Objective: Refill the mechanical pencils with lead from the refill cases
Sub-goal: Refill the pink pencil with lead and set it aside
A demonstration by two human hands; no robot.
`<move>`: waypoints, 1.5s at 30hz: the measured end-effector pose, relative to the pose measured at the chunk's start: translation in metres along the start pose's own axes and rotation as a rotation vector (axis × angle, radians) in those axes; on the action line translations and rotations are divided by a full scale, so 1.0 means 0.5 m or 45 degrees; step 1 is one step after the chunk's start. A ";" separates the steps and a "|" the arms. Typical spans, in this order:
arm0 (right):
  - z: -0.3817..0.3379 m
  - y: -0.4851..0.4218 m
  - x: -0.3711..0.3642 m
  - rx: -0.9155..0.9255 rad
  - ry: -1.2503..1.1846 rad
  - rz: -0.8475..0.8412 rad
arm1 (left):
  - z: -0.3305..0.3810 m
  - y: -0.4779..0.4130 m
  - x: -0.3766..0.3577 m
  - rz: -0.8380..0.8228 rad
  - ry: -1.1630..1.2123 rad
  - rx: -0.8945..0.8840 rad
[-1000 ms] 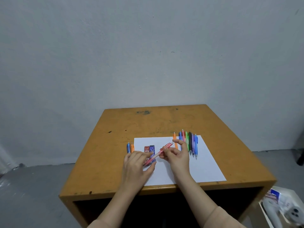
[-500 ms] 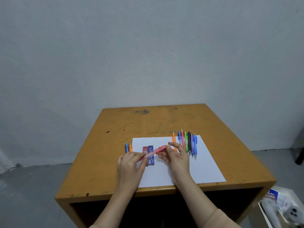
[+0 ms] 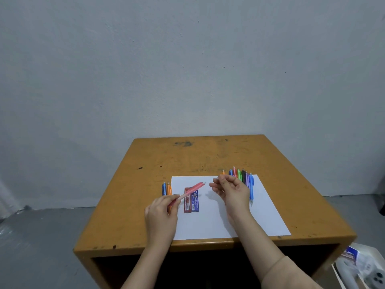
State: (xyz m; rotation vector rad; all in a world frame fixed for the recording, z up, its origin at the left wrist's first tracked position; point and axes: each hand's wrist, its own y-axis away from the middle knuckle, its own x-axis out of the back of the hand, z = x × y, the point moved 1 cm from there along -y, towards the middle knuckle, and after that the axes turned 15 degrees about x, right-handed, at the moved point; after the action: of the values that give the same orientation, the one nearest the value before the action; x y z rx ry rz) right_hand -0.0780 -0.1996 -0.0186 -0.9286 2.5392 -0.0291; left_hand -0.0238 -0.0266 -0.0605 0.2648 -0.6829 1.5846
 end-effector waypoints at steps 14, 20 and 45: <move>0.028 -0.088 -0.043 0.201 0.722 -0.427 | 0.010 0.000 0.013 -0.022 0.262 0.279; 0.044 -0.088 -0.050 0.229 0.965 -0.626 | 0.008 0.001 0.013 -0.021 0.278 0.285; 0.070 -0.098 -0.053 0.296 1.238 -0.741 | 0.011 0.004 0.015 -0.023 0.222 0.253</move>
State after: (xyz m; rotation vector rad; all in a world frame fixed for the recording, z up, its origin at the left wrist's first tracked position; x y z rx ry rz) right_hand -0.0158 -0.2167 -0.0316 -1.8318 2.8120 -1.1747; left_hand -0.0283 -0.0238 -0.0525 0.2743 -0.3884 1.6380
